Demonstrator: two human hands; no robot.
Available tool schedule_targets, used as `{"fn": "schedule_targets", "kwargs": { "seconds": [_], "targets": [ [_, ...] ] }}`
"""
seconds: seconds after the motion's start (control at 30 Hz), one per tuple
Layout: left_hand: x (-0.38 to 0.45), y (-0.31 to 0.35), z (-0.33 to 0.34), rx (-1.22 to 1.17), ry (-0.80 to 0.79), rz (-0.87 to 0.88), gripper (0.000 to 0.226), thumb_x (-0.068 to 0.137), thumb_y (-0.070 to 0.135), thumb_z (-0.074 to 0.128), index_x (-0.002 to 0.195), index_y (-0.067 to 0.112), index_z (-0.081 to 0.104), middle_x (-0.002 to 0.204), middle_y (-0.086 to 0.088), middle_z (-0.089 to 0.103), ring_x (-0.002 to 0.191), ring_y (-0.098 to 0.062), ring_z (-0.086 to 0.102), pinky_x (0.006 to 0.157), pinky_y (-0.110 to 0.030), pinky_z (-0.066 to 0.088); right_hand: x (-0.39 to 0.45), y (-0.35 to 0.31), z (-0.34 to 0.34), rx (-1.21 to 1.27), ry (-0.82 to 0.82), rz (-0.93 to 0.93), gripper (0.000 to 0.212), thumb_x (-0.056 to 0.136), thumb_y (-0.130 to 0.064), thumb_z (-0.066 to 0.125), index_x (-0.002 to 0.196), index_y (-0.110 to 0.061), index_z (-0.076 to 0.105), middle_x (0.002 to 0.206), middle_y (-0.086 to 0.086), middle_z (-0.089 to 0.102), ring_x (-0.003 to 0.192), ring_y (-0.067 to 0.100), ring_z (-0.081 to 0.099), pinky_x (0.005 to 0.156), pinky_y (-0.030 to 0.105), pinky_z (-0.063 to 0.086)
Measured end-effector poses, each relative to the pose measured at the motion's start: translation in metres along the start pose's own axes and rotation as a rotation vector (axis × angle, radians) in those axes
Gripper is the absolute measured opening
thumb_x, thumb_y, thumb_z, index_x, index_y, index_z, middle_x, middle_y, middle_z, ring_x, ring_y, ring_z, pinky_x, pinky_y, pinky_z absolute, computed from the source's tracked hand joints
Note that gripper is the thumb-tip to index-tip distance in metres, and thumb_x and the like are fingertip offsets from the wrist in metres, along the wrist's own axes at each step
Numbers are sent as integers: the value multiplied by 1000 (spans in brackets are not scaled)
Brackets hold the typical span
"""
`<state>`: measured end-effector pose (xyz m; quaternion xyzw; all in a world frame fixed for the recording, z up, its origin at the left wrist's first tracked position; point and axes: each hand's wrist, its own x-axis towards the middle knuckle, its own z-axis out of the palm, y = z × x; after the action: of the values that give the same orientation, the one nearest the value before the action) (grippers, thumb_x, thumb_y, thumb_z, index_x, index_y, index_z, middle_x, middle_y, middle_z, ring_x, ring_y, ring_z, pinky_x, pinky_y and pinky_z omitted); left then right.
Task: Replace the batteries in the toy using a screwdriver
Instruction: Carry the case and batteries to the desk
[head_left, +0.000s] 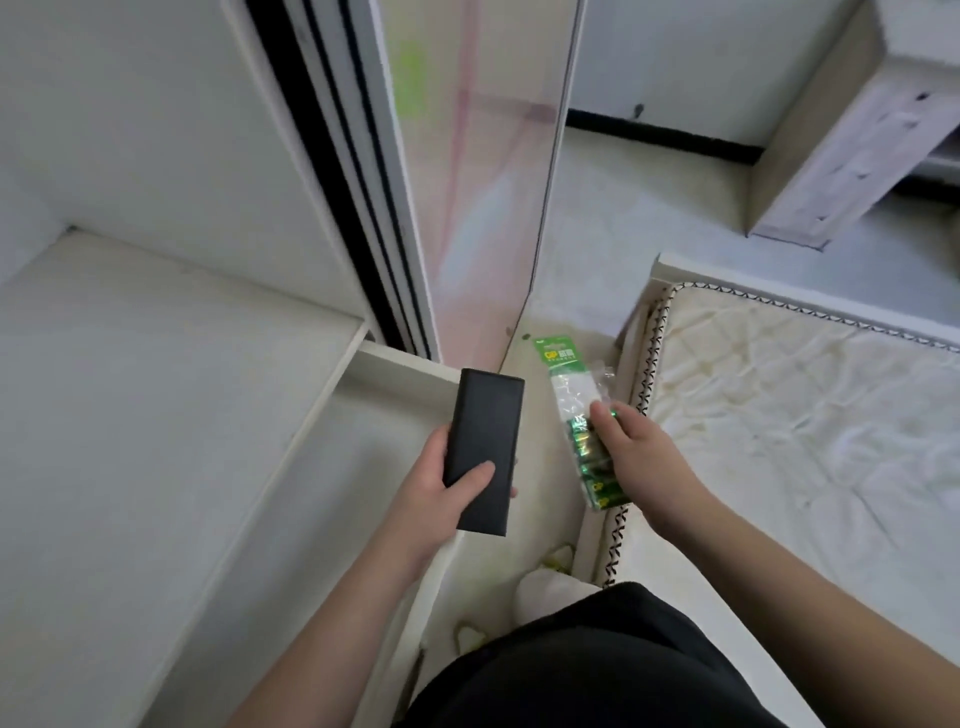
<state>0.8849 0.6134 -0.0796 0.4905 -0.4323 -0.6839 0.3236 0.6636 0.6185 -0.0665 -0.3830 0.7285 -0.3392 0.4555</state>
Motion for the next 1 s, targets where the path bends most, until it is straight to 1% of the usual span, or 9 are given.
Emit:
{"fn": "schedule_targets", "kwargs": {
  "seconds": [0.13,0.27,0.37,0.53,0.63,0.7,0.83,0.93,1.0],
  "targets": [
    [46,12,35,-5,-52,-39,36,97,7,53,130,22,49,113,-15,69,87,-37,71,74,-40,56,19,10,-30,73,96,36,32,99,-43,44,82,-19,58,71,1,56,68,21,55,67,37,47],
    [91,27,67,8,-76,-85,29,98,11,53,125,21,53,114,-17,68,84,-39,71,67,-38,56,43,15,-63,79,161,64,38,99,-45,42,89,-12,58,74,4,55,69,21,54,70,42,50],
    [120,38,91,50,-111,-98,23,98,13,53,120,21,56,108,-16,70,81,-38,71,64,-37,56,62,19,-90,90,209,96,37,99,-46,42,94,-14,59,79,4,59,73,21,57,71,40,49],
    [160,39,129,136,-155,-143,29,96,20,58,125,23,54,111,-11,71,91,-37,71,79,-45,57,91,34,-127,140,251,147,36,98,-49,41,107,-19,59,85,-3,60,82,19,59,75,37,48],
    [183,35,147,228,-181,-193,62,80,50,73,133,30,48,124,-6,65,111,-33,64,98,-53,49,106,43,-146,183,270,171,34,96,-52,41,103,-23,57,82,-7,56,81,19,56,78,41,49],
    [196,36,162,255,-213,-213,78,68,65,76,134,36,47,133,-4,60,120,-33,58,103,-55,45,113,47,-160,215,290,183,34,95,-53,42,98,-22,56,81,-4,58,80,21,58,80,45,51],
    [228,39,183,244,-195,-191,74,70,61,75,132,31,48,131,-6,61,121,-34,58,102,-56,45,124,47,-183,256,331,185,36,96,-52,43,97,-20,58,81,2,60,78,23,59,79,46,51],
    [251,44,195,263,-192,-195,75,69,64,77,131,34,48,138,-7,56,130,-38,49,104,-61,40,132,47,-197,283,354,187,35,95,-54,43,96,-22,58,81,1,61,77,22,59,79,45,52],
    [262,53,210,282,-216,-172,68,73,59,74,130,30,49,131,-6,61,122,-37,56,101,-59,44,140,46,-206,298,370,193,36,94,-56,43,97,-23,58,81,0,61,77,21,60,78,46,52]
  ]
}}
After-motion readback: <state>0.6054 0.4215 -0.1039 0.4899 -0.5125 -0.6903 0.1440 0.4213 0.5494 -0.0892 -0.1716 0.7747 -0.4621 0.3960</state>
